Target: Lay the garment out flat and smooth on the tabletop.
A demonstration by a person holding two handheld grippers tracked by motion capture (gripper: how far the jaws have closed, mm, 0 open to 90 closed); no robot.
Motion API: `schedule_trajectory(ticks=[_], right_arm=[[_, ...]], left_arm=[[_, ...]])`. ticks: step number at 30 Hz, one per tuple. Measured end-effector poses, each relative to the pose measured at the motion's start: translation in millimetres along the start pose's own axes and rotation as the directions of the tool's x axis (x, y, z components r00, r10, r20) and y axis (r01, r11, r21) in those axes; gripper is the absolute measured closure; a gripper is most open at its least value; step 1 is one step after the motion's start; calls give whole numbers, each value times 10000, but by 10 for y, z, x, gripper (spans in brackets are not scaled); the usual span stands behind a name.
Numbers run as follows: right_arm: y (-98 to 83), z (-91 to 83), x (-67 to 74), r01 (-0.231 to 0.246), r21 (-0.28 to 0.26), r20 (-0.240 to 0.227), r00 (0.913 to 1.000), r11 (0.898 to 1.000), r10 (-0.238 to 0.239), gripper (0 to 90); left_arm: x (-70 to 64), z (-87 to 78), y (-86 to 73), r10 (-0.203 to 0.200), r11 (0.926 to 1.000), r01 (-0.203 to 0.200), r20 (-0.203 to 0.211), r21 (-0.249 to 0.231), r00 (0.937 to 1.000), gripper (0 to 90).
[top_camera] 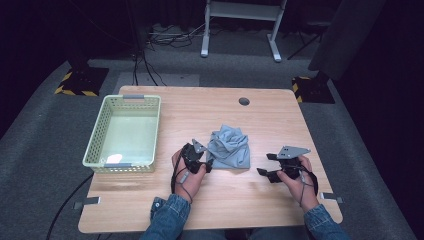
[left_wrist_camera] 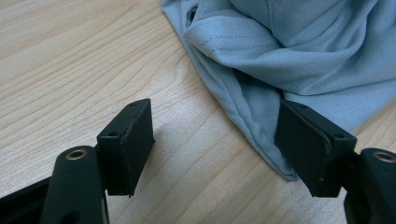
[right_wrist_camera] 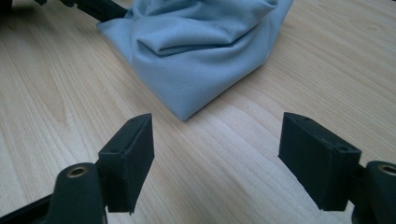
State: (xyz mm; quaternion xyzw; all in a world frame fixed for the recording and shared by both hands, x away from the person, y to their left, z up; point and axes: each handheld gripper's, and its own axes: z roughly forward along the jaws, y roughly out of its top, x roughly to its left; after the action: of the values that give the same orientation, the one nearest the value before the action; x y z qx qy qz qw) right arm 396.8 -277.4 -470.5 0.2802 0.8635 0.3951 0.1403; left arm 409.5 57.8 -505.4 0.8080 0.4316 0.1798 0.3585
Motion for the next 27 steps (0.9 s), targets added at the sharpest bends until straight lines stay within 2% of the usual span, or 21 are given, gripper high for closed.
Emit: schedule_trajectory(ticks=[9,15,27], right_arm=[[144,16,-56,-4,-311,86,10000,9995,6,266],[229,75,-91,19,-386,81,10000,9993,-16,263],[439,252,-251,-15,-413,42,10000,9991,17,263]], left_arm=[[5,-1,0,21,10000,-21,116,-15,9999,286],[5,-1,0,15,10000,-15,117,-16,9999,286],[0,-2,-2,54,10000,-53,26,-24,10000,293]])
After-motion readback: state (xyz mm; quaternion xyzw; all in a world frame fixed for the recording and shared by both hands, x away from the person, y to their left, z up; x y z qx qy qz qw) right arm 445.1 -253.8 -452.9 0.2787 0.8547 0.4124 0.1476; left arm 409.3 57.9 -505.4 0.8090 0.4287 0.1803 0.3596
